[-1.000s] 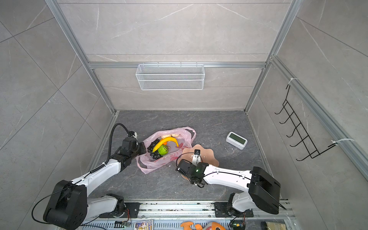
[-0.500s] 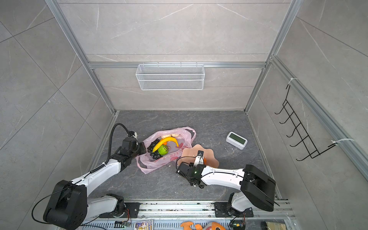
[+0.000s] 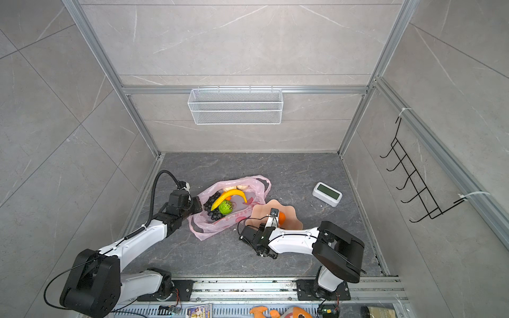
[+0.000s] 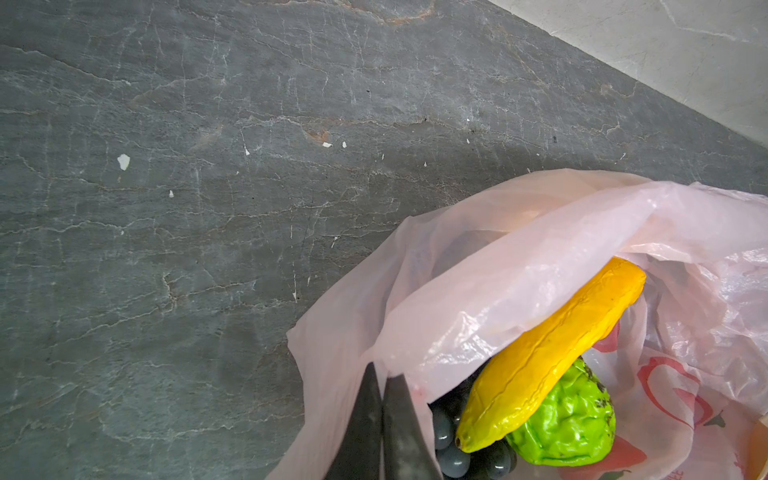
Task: Take the fake fruits out of the plastic bag
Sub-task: 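Lower the red apple into the bowl beside the orange and release it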
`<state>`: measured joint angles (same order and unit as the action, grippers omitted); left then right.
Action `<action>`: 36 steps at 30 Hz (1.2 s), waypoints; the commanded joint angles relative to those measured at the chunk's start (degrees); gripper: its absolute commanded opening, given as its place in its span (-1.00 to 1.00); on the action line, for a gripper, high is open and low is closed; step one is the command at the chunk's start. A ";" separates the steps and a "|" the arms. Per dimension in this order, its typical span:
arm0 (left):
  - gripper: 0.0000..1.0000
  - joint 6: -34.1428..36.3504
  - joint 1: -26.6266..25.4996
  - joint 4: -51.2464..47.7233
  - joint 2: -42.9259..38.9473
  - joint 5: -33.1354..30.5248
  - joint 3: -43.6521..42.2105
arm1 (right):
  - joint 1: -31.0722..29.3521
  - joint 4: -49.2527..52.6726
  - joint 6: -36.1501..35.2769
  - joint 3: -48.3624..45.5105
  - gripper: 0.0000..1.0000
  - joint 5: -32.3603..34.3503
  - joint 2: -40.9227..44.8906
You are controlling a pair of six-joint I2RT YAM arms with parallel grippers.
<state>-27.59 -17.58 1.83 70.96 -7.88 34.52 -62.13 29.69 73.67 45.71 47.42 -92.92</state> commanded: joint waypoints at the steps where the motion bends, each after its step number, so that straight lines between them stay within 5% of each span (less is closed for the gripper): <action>1: -1.00 1.49 0.37 1.78 -0.16 -1.35 0.02 | -0.22 0.19 1.63 1.65 0.47 1.59 -1.33; 13: -1.00 1.69 0.40 1.69 -0.10 -1.44 0.07 | -0.30 0.61 2.51 0.63 0.50 -1.40 0.09; 26: -1.00 1.67 0.39 1.84 0.21 -0.85 0.14 | -0.23 8.69 0.99 3.72 0.83 -1.64 7.66; 36: -1.00 1.93 0.46 1.70 2.19 2.75 1.56 | 2.15 7.91 -15.14 10.01 0.80 -0.70 14.79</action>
<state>-27.31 -17.58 1.83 73.08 -6.76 34.52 -61.43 37.65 65.84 54.48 46.09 -78.96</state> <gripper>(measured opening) 0.054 0.903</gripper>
